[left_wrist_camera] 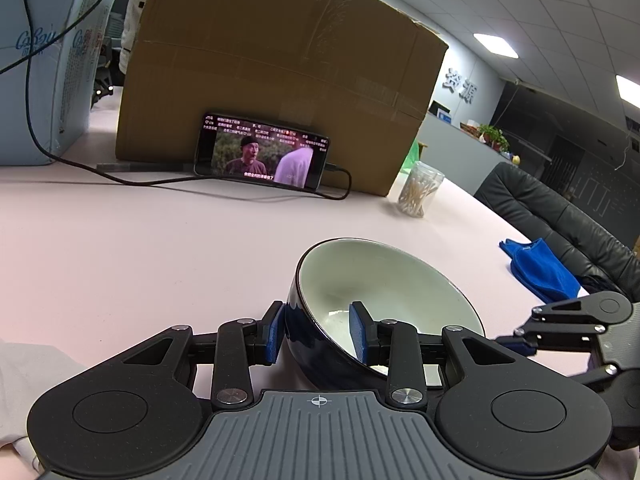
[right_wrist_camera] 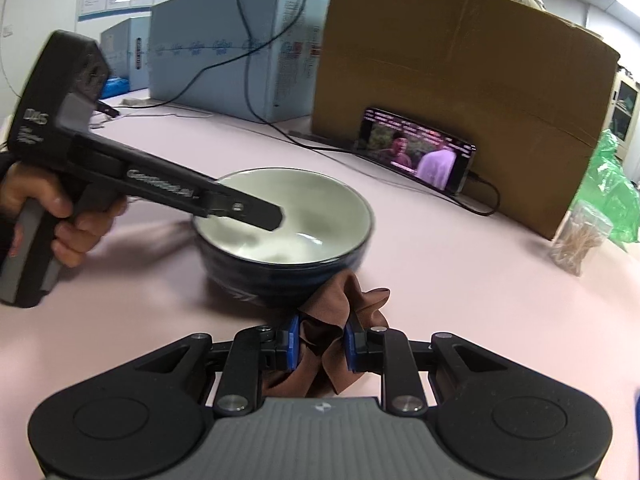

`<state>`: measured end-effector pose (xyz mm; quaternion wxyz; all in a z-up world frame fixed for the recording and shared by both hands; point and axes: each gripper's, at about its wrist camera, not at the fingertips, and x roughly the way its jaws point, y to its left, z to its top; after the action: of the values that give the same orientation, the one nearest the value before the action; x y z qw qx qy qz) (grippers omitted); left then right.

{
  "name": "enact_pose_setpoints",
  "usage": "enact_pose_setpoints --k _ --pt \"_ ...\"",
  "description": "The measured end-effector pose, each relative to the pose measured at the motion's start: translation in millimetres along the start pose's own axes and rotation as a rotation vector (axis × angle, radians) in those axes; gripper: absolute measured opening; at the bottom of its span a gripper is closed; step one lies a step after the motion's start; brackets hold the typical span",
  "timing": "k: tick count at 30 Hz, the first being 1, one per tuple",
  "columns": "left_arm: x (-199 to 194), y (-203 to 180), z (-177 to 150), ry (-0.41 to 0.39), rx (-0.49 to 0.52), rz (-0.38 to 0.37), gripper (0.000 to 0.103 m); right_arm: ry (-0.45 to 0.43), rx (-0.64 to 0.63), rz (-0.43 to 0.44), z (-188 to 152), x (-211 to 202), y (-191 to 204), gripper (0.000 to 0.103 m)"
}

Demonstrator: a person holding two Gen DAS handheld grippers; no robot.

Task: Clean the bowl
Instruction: 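Wipe the bowl's outer wall with the regripped cloth in the right gripper while the left gripper holds the rim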

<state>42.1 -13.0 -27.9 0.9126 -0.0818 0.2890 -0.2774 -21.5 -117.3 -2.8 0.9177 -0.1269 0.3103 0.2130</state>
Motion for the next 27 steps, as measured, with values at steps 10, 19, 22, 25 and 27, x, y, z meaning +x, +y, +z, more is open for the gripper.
enact_pose_setpoints --k 10,19,22,25,27 --pt "0 -2 0 -0.001 0.002 0.002 0.032 -0.077 0.039 0.006 7 -22 -2 0.024" --pt "0 -2 -1 -0.001 0.001 0.001 0.032 -0.041 0.038 0.03 3 -11 3 0.024" --pt "1 -3 0 0.0 0.001 0.002 0.032 -0.031 0.037 0.04 1 -7 6 0.024" --pt "1 -3 0 0.0 0.001 0.003 0.032 -0.025 0.039 0.05 0 -5 9 0.025" --pt "1 -3 0 0.0 0.001 0.003 0.032 -0.025 0.046 0.063 0 -5 11 0.025"
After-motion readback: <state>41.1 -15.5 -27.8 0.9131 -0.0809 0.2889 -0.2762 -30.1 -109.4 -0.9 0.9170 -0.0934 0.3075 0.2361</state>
